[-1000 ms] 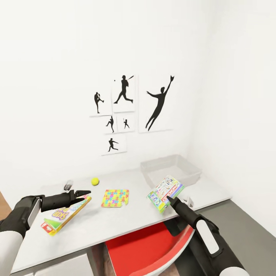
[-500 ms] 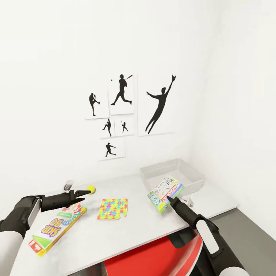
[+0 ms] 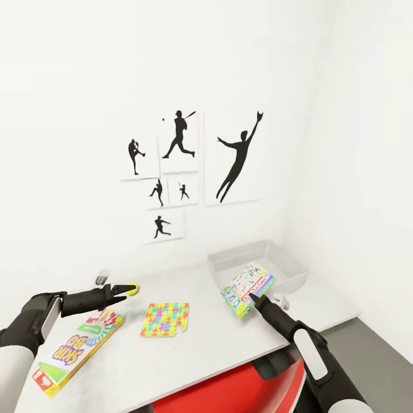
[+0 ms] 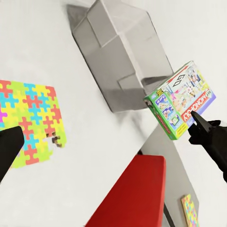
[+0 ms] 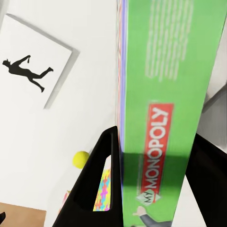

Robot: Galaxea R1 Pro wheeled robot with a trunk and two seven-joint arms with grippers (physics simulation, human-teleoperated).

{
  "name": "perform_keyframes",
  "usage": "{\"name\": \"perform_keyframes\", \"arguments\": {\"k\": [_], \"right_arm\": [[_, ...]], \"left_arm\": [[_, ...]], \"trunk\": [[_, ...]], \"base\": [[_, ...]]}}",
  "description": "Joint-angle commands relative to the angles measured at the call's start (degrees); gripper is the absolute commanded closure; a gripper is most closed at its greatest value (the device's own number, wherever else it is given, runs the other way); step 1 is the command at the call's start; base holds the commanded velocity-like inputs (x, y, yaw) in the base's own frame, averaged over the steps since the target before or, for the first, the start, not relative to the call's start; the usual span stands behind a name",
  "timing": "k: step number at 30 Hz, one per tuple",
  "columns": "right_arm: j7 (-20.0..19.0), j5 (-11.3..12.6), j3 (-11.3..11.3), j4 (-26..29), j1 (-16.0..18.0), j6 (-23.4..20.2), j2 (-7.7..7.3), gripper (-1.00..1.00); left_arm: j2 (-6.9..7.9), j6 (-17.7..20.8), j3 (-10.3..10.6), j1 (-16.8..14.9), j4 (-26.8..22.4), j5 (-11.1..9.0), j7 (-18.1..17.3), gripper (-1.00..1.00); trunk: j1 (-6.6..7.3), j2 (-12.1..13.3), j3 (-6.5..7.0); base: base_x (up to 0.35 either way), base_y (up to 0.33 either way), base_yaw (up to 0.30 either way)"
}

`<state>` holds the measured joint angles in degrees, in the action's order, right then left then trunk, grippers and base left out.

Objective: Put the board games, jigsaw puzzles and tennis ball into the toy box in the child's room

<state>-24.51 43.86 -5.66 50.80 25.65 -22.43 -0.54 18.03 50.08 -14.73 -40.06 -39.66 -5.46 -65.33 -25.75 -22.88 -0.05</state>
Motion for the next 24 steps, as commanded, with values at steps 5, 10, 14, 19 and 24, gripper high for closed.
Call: {"name": "perform_keyframes", "arguments": {"k": [5,10,14,19,24], "right_arm": [[-0.1,0.4,-0.1,0.0,0.0,-0.5,0.02,1.0],[-0.1,0.2,-0.1,0.0,0.0,-0.5,0.02,1.0],[-0.1,0.2,-0.1,0.0,0.0,-0.5,0.02,1.0],[-0.1,0.0,-0.1,0.0,0.0,-0.5,0.02,1.0],[-0.1,0.3,-0.1,0.0,0.0,-0.5,0.02,1.0]], "left_arm": [[-0.01,0.4,0.0,0.0,0.0,-0.2,-0.1,-1.0],[-0.02,0.4,0.0,0.0,0.0,-0.2,-0.1,-1.0],[-0.02,0.4,0.0,0.0,0.0,-0.2,-0.1,-1.0],[-0.02,0.4,0.0,0.0,0.0,-0.2,-0.1,-1.0],[-0.02,0.4,0.0,0.0,0.0,-0.2,-0.1,-1.0]], "trunk": [[-0.03,0.0,-0.02],[-0.03,0.0,-0.02],[-0.03,0.0,-0.02],[-0.03,0.0,-0.02],[-0.03,0.0,-0.02]], "base": [[0.18,-0.095,0.0],[0.131,-0.019,0.0],[0.193,-0.003,0.0],[0.043,0.0,0.0],[0.005,0.0,0.0]]}}
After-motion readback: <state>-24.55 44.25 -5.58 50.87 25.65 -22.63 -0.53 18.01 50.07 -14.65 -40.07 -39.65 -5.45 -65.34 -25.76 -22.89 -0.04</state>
